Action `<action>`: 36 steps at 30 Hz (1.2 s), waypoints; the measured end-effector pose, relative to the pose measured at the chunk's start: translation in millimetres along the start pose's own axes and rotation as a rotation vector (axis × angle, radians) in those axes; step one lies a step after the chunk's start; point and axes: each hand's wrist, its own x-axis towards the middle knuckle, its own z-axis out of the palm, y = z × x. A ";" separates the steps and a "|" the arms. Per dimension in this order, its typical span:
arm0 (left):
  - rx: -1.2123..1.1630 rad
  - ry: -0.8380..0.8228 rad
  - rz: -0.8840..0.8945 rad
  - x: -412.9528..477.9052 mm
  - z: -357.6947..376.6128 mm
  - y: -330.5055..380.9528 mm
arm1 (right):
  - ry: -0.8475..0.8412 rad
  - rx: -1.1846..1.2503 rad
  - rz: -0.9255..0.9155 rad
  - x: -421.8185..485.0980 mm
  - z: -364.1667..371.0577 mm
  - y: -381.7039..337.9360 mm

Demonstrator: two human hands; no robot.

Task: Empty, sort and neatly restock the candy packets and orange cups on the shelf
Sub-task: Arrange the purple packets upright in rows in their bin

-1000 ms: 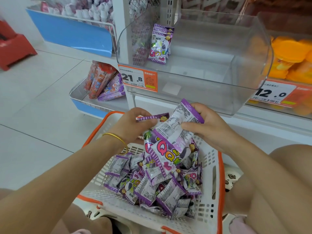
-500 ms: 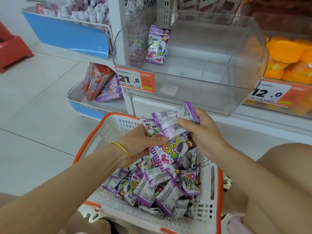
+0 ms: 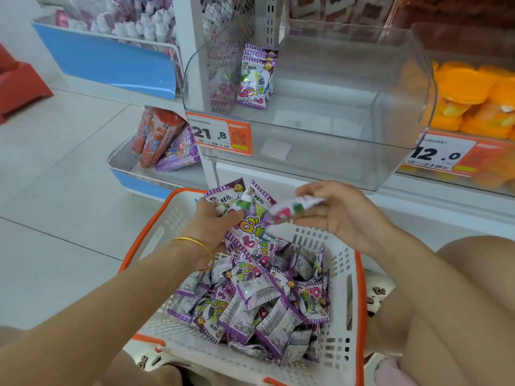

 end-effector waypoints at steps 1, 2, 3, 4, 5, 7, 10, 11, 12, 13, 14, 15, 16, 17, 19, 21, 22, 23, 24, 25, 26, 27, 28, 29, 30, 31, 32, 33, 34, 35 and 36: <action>-0.001 0.017 0.009 0.2 -0.9 0.7 | -0.087 0.049 0.023 -1.2 1.3 -1.9; -0.001 0.025 0.014 0.5 -2.1 1.6 | -0.141 0.013 0.007 -1.9 2.3 -2.4; 0.003 0.022 0.023 0.9 -2.9 2.3 | -0.134 -0.083 -0.026 -3.4 4.2 -1.9; 0.008 0.008 0.038 0.8 -3.0 3.1 | -0.074 -0.212 -0.065 -4.4 4.7 -0.9; 0.013 -0.007 0.054 0.8 -2.8 3.0 | 0.008 -0.337 -0.098 -4.9 5.5 -0.1; 0.023 -0.040 0.073 -0.3 -0.1 2.7 | 0.069 -0.508 -0.105 -4.0 5.0 2.9; 0.032 -0.115 0.074 -3.3 4.8 1.1 | 0.085 -0.607 -0.125 1.7 3.2 9.5; 0.037 -0.154 0.068 -5.5 6.3 1.6 | 0.104 -0.632 -0.155 3.3 4.0 10.7; 0.040 -0.196 0.056 -7.8 7.3 2.4 | 0.112 -0.639 -0.179 4.9 4.1 11.5; 0.032 -0.232 0.038 -9.3 7.6 3.3 | 0.103 -0.625 -0.180 6.1 3.7 12.3; 0.008 -0.255 0.021 -9.8 7.8 3.7 | 0.077 -0.598 -0.165 6.8 3.3 13.0; -0.026 -0.269 0.005 -9.5 7.7 3.5 | 0.047 -0.581 -0.147 7.2 2.8 13.8; -0.058 -0.282 -0.012 -8.4 7.9 3.2 | 0.023 -0.573 -0.145 7.3 2.3 15.0; -0.077 -0.295 -0.024 -8.9 8.5 5.0 | 0.009 -0.569 -0.163 7.1 2.6 16.5; -0.085 -0.352 -0.034 -10.5 8.5 8.3 | 0.009 -0.582 -0.228 6.7 4.8 19.3; -0.041 -0.419 -0.026 -11.1 7.8 9.0 | 0.032 -0.631 -0.301 7.0 7.4 21.5; 0.018 -0.424 0.007 -12.8 8.4 9.4 | 0.044 -0.651 -0.342 6.9 9.5 22.5; 0.097 -0.418 0.052 -15.5 10.0 10.1 | 0.055 -0.658 -0.386 7.0 12.0 23.1; 0.182 -0.410 0.104 -16.1 11.0 8.8 | 0.064 -0.661 -0.422 7.0 14.5 23.5; 0.258 -0.399 0.138 -18.2 12.9 9.0 | 0.071 -0.660 -0.443 7.1 17.1 24.1; 0.307 -0.382 0.171 -18.0 14.2 8.2 | 0.077 -0.652 -0.452 7.1 19.5 25.0; 0.350 -0.365 0.211 -21.3 16.4 10.8 | 0.094 -0.650 -0.456 7.8 21.0 27.0; 0.402 -0.348 0.247 -22.8 17.0 12.2 | 0.125 -0.651 -0.466 7.9 22.5 28.2; 0.452 -0.326 0.279 -25.4 17.6 15.6 | 0.167 -0.654 -0.475 7.9 23.5 29.1; 0.465 -0.320 0.307 -23.1 15.8 17.0 | 0.210 -0.642 -0.480 7.0 24.5 28.3; 0.452 -0.312 0.349 -22.6 14.7 20.9 | 0.235 -0.605 -0.465 5.1 25.6 26.0; 0.412 -0.319 0.376 -19.4 12.3 24.8 | 0.221 -0.526 -0.423 2.5 26.5 23.5; 0.372 -0.329 0.397 -21.2 11.1 33.2 | 0.160 -0.410 -0.353 -0.3 27.4 20.8; 0.334 -0.340 0.411 -17.8 9.1 37.8 | 0.067 -0.298 -0.270 -2.6 28.6 17.3; 0.315 -0.347 0.424 -19.2 8.5 44.2 | -0.023 -0.231 -0.215 -4.6 32.0 13.1; 0.280 -0.360 0.425 -14.9 8.3 50.2 | -0.108 -0.223 -0.219 -4.5 36.2 7.3</action>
